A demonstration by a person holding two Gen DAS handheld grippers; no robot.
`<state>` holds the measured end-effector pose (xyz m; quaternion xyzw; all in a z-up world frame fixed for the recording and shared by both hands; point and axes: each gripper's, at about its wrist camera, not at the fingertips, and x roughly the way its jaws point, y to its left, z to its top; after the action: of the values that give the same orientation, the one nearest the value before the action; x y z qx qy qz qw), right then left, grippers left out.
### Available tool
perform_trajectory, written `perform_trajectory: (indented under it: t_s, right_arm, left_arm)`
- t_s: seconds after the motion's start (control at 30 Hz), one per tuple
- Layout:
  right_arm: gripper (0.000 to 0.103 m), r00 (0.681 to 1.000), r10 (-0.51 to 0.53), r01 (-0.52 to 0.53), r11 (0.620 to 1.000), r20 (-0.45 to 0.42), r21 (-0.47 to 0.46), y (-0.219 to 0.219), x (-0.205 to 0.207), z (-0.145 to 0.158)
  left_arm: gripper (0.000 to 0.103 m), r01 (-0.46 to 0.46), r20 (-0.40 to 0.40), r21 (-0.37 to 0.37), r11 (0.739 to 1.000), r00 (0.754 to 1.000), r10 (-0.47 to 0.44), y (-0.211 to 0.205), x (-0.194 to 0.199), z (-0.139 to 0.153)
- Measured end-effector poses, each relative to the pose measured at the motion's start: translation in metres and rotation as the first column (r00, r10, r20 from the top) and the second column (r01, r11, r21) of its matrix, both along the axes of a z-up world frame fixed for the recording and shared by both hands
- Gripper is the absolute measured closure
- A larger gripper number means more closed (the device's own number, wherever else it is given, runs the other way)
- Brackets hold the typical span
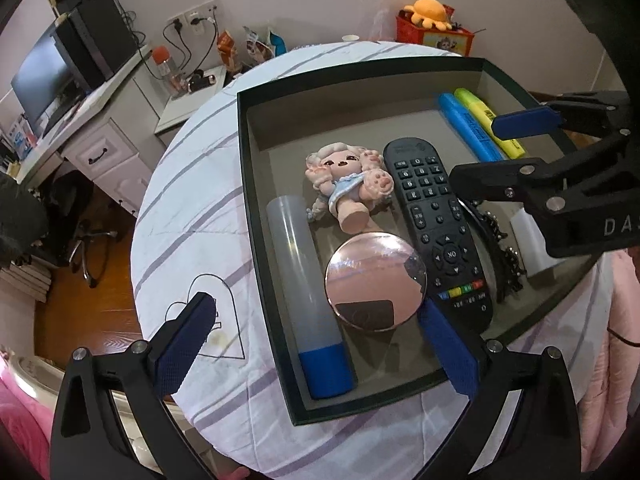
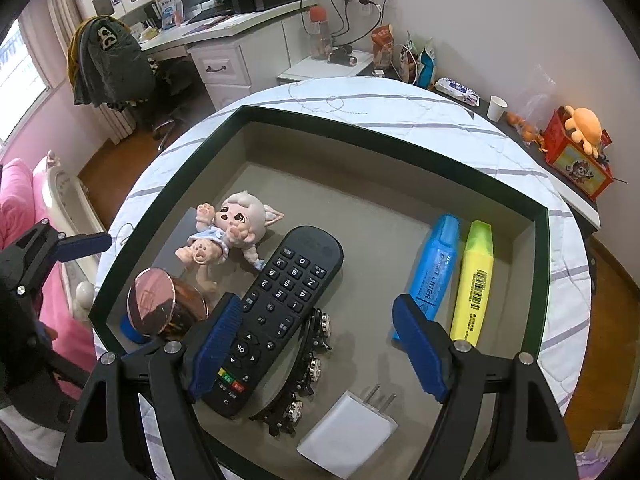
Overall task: Organize rigid objects
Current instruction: 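Lower the right gripper onto the doll figure and grasp it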
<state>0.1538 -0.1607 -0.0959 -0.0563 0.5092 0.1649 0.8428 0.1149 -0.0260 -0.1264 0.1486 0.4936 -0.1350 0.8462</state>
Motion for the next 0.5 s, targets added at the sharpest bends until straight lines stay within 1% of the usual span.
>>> perform_trajectory:
  t_s: [0.07,0.17,0.27,0.43,0.47,0.5]
  right_arm:
    - [0.024,1.000,0.001,-0.001,1.000,-0.004,0.002,0.001,0.002,-0.001]
    - [0.024,1.000,0.016,-0.016,1.000,-0.003,0.012,0.011,0.006,-0.002]
    - [0.024,0.999,0.049,-0.049,0.996,-0.005,0.075,0.022,0.007,0.000]
    - [0.024,0.997,0.074,-0.073,0.990,-0.006,0.122,0.036,0.013,-0.004]
    - [0.025,0.997,0.080,-0.078,0.990,-0.008,0.120,0.038,0.014,-0.006]
    - [0.033,0.997,0.081,-0.080,0.991,-0.007,0.104,0.041,0.015,-0.008]
  left_arm:
    - [0.001,-0.005,0.005,-0.011,1.000,1.000,0.005,0.001,-0.001,0.002]
    - [0.001,0.003,0.017,-0.052,0.999,1.000,-0.002,0.003,-0.007,0.008]
    - [0.001,-0.007,0.023,-0.051,0.999,1.000,0.008,0.006,-0.009,0.009]
    - [0.001,-0.017,0.012,-0.067,0.998,1.000,0.018,0.010,-0.008,0.005]
    - [0.001,-0.020,0.009,-0.071,0.997,1.000,0.020,0.012,-0.008,0.005]
    - [0.001,-0.026,0.013,-0.077,0.997,1.000,0.027,0.013,-0.007,0.005]
